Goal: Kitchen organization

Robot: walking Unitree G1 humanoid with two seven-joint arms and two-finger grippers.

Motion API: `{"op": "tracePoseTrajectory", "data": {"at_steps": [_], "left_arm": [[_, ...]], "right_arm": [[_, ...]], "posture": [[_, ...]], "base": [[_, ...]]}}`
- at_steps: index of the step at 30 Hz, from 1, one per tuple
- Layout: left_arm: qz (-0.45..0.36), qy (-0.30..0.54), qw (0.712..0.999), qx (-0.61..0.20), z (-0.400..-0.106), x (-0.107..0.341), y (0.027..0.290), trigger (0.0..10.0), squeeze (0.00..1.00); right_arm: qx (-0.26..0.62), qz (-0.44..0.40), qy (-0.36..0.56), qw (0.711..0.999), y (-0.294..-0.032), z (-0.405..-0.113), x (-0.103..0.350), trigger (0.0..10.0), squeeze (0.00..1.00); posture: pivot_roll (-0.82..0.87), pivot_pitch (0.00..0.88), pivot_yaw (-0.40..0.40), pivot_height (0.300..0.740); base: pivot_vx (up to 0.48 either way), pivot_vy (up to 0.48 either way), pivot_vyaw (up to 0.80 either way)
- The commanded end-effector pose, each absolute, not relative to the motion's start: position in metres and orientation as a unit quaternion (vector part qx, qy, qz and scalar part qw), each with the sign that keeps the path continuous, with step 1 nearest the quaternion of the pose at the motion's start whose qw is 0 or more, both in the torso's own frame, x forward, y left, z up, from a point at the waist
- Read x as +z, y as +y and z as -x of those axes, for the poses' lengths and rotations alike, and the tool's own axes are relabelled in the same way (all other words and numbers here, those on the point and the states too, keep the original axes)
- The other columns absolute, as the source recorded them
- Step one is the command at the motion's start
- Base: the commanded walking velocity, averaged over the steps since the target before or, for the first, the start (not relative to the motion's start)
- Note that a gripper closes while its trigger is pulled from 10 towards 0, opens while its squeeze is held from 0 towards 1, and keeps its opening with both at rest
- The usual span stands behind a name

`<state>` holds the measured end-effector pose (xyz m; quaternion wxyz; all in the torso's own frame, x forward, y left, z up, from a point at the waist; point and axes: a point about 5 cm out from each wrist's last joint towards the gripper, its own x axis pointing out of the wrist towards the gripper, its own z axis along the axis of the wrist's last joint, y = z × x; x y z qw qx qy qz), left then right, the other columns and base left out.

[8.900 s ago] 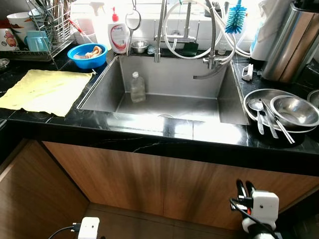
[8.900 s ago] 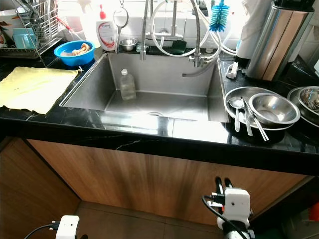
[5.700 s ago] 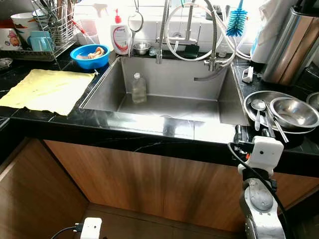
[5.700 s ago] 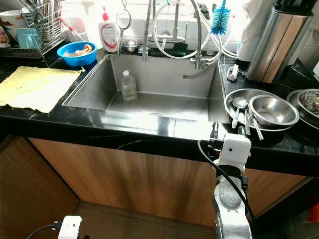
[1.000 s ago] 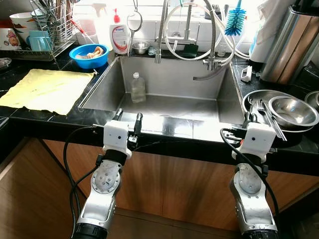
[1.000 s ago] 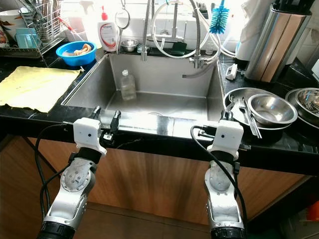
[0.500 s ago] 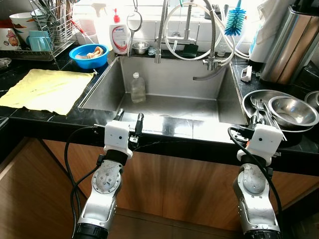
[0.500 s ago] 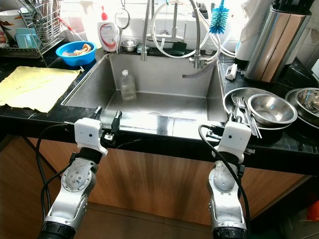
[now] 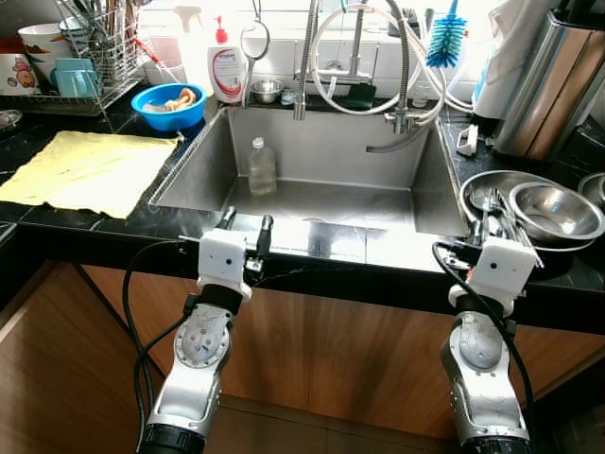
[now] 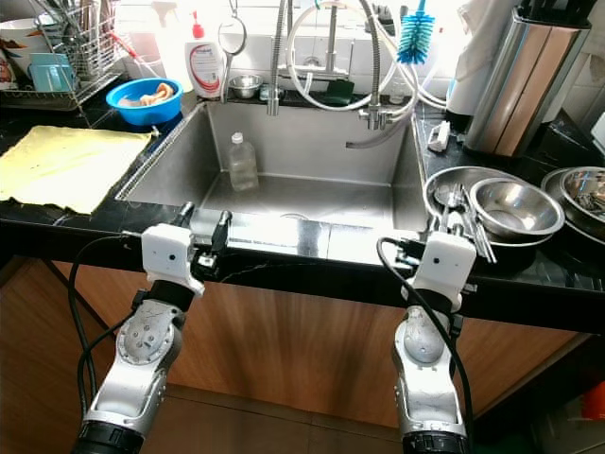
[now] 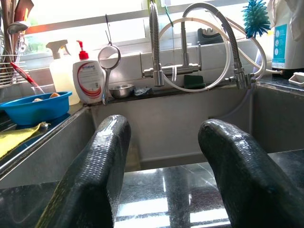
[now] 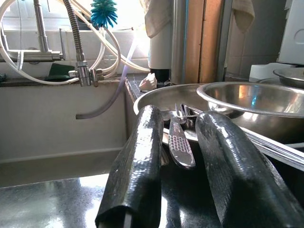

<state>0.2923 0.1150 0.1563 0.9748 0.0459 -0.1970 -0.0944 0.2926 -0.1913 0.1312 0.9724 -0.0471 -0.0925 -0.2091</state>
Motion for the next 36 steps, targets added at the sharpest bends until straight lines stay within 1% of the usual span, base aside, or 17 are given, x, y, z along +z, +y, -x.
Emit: {"op": "tracePoseTrajectory", "data": {"at_steps": [1,14,15,16,17,18,36], "left_arm": [[-0.052,-0.194,0.974,-0.102,-0.2935,0.1543,0.1135,10.0,0.0],[-0.053,-0.194,0.974,-0.101,-0.2935,0.1546,0.1139,10.0,0.0],[-0.053,-0.194,0.974,-0.101,-0.2935,0.1546,0.1139,10.0,0.0],[-0.053,-0.194,0.974,-0.102,-0.2935,0.1546,0.1138,10.0,0.0],[-0.053,-0.194,0.974,-0.102,-0.2935,0.1546,0.1138,10.0,0.0],[-0.053,-0.195,0.974,-0.102,-0.2935,0.1549,0.1139,10.0,0.0],[-0.053,-0.196,0.974,-0.103,-0.2928,0.1554,0.1134,10.0,0.0]], "right_arm": [[-0.211,0.041,-0.088,0.973,-0.1897,-0.2955,0.1315,10.0,0.0],[-0.208,0.034,-0.079,0.974,-0.1885,-0.2971,0.1283,10.0,0.0],[-0.207,0.033,-0.08,0.974,-0.1883,-0.2972,0.1282,7.9,0.0],[-0.207,0.032,-0.08,0.975,-0.1881,-0.2973,0.1282,3.7,0.0],[-0.207,0.032,-0.08,0.975,-0.1881,-0.2973,0.1282,3.7,0.0],[-0.206,0.031,-0.081,0.975,-0.1877,-0.2974,0.1284,0.0,0.0],[-0.205,0.028,-0.085,0.975,-0.1865,-0.2972,0.1293,0.0,0.0]], "posture": [[-0.09,0.0,0.035,0.74],[-0.09,0.0,0.033,0.74],[-0.09,0.0,0.034,0.74],[-0.09,0.0,0.034,0.74],[-0.09,0.0,0.034,0.74],[-0.09,0.0,0.036,0.74],[-0.09,0.0,0.038,0.74]], "base": [[0.0,0.0,0.0],[0.0,0.0,0.0],[0.0,0.0,0.0],[0.0,0.0,0.0],[0.0,0.0,0.0],[0.0,0.0,0.0],[0.0,0.0,0.0]]}}
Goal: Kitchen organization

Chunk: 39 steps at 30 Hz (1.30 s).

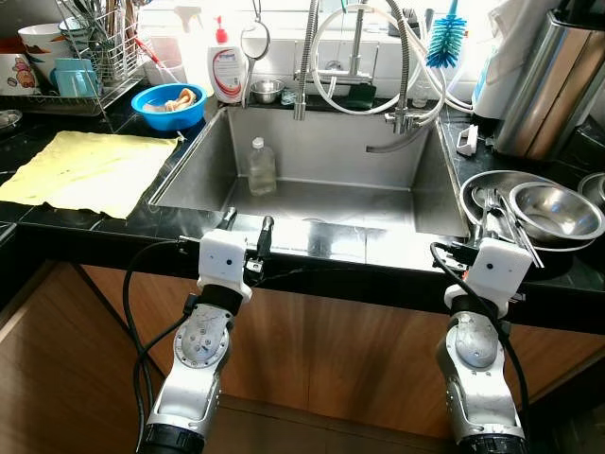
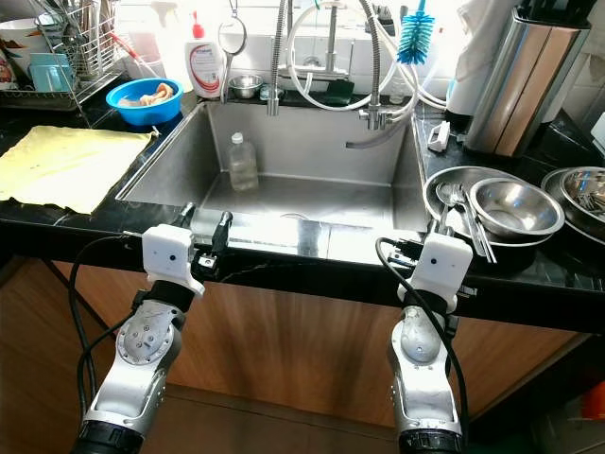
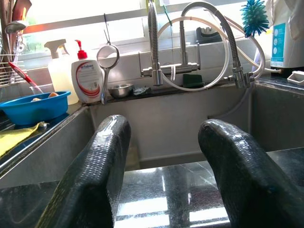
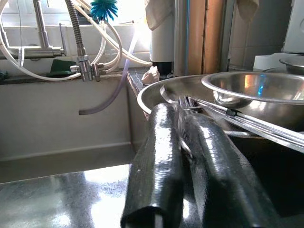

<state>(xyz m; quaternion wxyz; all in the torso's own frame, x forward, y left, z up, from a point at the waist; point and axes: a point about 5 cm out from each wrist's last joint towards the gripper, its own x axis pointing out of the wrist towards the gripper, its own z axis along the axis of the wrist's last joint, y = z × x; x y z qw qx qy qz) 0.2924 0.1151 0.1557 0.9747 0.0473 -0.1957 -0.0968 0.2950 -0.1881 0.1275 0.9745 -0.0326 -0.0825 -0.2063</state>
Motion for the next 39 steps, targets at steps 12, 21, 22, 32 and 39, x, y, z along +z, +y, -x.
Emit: {"op": "tracePoseTrajectory", "data": {"at_steps": [12,21,22,32,39], "left_arm": [[-0.052,-0.197,0.974,-0.102,-0.293,0.156,0.112,10.0,0.0],[-0.048,-0.207,0.973,-0.09,-0.295,0.16,0.113,10.0,0.0],[-0.048,-0.208,0.973,-0.087,-0.296,0.161,0.113,10.0,0.0],[-0.048,-0.212,0.972,-0.085,-0.301,0.166,0.112,10.0,0.0],[-0.049,-0.208,0.973,-0.089,-0.304,0.165,0.11,10.0,0.0]], "right_arm": [[-0.186,0.058,-0.124,0.973,-0.181,-0.3,0.145,0.0,0.0],[-0.12,0.124,-0.197,0.965,-0.159,-0.307,0.177,10.0,0.0],[-0.099,0.127,-0.2,0.967,-0.153,-0.309,0.179,10.0,0.0],[0.026,0.063,-0.14,0.988,-0.125,-0.335,0.187,10.0,0.0],[0.014,0.026,-0.025,0.999,-0.127,-0.371,0.178,10.0,0.0]], "posture": [[-0.09,0.0,0.031,0.74],[-0.09,0.0,0.025,0.74],[-0.09,0.0,0.024,0.74],[-0.1,0.0,0.027,0.74],[-0.1,0.0,0.034,0.74]], "base": [[0.0,0.0,0.0],[0.0,0.0,0.0],[0.0,0.0,0.0],[0.0,0.0,0.0],[0.0,0.0,0.0]]}}
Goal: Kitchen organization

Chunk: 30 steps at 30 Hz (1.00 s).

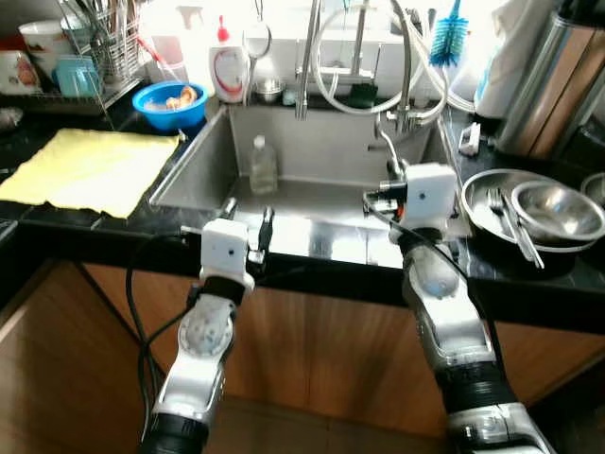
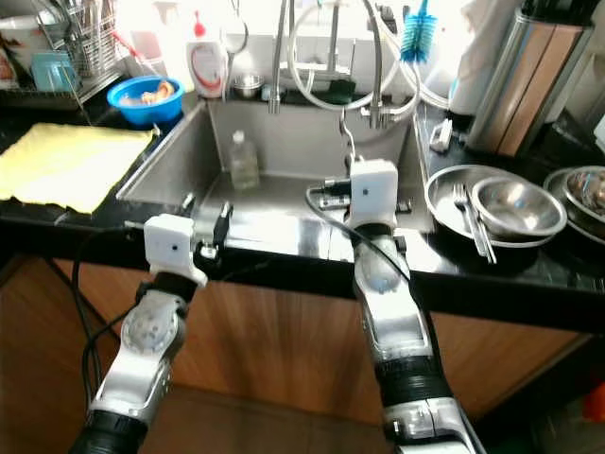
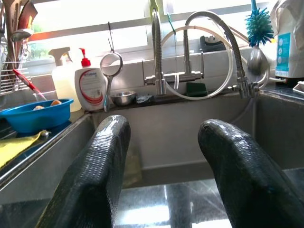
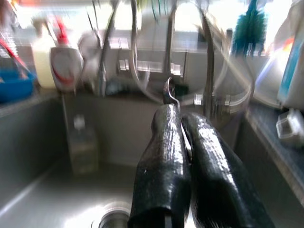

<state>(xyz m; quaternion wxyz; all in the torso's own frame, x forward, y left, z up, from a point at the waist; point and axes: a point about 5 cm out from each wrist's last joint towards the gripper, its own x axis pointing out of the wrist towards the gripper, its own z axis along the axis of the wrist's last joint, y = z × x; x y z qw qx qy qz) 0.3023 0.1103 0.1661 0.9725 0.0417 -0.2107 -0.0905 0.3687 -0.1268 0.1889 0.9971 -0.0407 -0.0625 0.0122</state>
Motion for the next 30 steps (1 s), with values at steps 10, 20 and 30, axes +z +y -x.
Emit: {"op": "tracePoseTrajectory", "data": {"at_steps": [10,20,30], "left_arm": [[-0.051,-0.211,0.973,-0.084,-0.304,0.166,0.111,10.0,0.0],[-0.052,-0.208,0.973,-0.087,-0.301,0.164,0.111,10.0,0.0],[-0.05,-0.206,0.973,-0.093,-0.299,0.161,0.109,10.0,0.0]], "right_arm": [[0.017,0.026,0.029,0.999,-0.123,-0.39,0.175,10.0,0.0],[0.004,0.032,0.087,0.996,-0.13,-0.394,0.156,10.0,0.62],[-0.01,0.047,0.002,0.999,-0.129,-0.392,0.171,10.0,0.0]], "posture": [[-0.07,0.0,0.024,0.74],[-0.07,0.0,0.023,0.74],[-0.07,0.0,0.022,0.74]], "base": [[0.0,0.0,0.0],[0.0,0.0,0.0],[0.0,0.0,0.0]]}}
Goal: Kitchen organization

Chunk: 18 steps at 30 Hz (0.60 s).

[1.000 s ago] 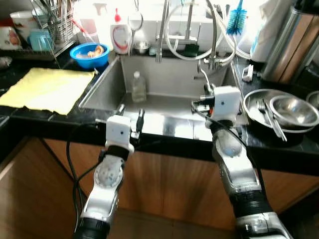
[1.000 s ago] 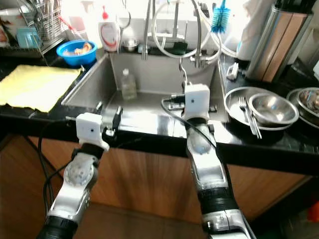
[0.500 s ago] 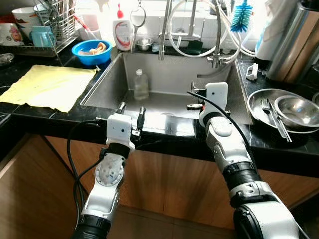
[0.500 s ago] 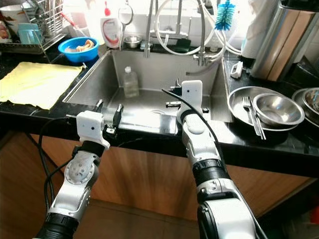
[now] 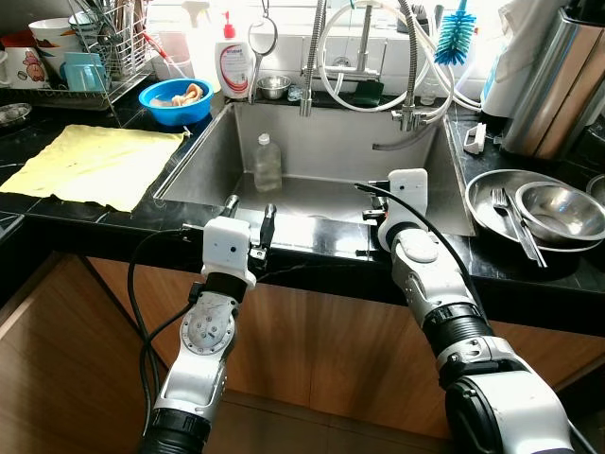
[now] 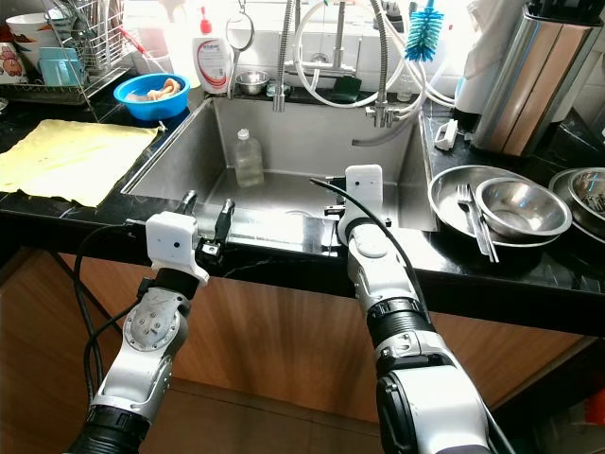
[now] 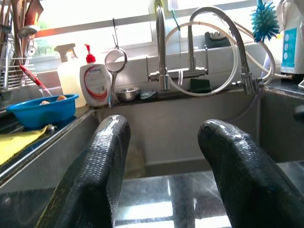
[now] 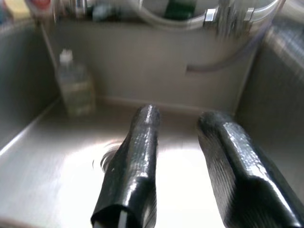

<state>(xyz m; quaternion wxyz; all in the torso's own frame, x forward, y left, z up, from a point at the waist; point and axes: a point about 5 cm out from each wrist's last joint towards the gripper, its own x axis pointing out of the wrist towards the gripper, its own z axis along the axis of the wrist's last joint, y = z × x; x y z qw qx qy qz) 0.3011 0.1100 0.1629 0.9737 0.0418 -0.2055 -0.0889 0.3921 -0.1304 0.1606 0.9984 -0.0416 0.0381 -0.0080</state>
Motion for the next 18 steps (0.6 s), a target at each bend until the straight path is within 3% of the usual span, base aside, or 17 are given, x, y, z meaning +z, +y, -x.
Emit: {"op": "tracePoseTrajectory", "data": {"at_steps": [1,5,9,18], "left_arm": [[-0.05,-0.206,0.973,-0.094,-0.298,0.161,0.109,10.0,0.0],[-0.05,-0.205,0.973,-0.094,-0.298,0.16,0.108,10.0,0.0],[-0.048,-0.204,0.973,-0.095,-0.296,0.158,0.107,10.0,0.0],[-0.046,-0.199,0.973,-0.108,-0.296,0.156,0.104,10.0,0.0]], "right_arm": [[-0.013,0.056,-0.037,0.998,-0.127,-0.389,0.177,10.0,0.0],[-0.036,0.078,-0.087,0.993,-0.128,-0.376,0.178,10.0,0.0],[-0.051,0.098,-0.156,0.981,-0.134,-0.334,0.166,10.0,0.0],[-0.132,0.08,-0.109,0.982,-0.165,-0.304,0.137,10.0,0.0]], "posture": [[-0.07,0.0,0.022,0.74],[-0.07,0.0,0.016,0.74],[-0.08,0.0,0.018,0.74],[-0.11,0.0,0.038,0.74]], "base": [[0.0,0.0,0.0],[0.0,0.0,0.0],[0.0,0.0,0.0],[0.0,0.0,0.0]]}}
